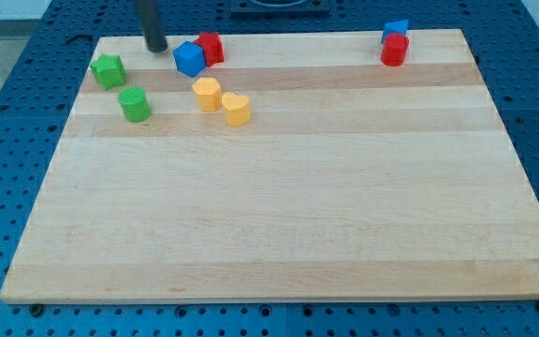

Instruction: Push the red star into the blue triangle

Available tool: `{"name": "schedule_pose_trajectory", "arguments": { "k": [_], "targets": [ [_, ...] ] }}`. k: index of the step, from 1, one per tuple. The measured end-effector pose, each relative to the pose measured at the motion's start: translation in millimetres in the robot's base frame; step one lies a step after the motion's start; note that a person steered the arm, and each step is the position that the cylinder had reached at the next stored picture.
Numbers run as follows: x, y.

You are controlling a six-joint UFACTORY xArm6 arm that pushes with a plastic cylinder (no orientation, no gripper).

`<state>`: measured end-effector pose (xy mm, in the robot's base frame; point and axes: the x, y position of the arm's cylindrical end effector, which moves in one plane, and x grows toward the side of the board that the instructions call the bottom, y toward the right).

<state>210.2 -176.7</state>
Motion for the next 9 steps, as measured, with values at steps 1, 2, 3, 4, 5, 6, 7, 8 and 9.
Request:
{"name": "schedule_pose_trajectory", "arguments": {
  "k": [1,2,3,4,5,6,7,8,9],
  "targets": [
    [0.4,57.7],
    [4.4,82.7],
    [5.4,54.5],
    [25.9,51.4],
    [35.5,63.7],
    [31.5,107.5],
    [26.0,167.6],
    [34.6,177.6],
    [56.0,177.6]
  ]
}}
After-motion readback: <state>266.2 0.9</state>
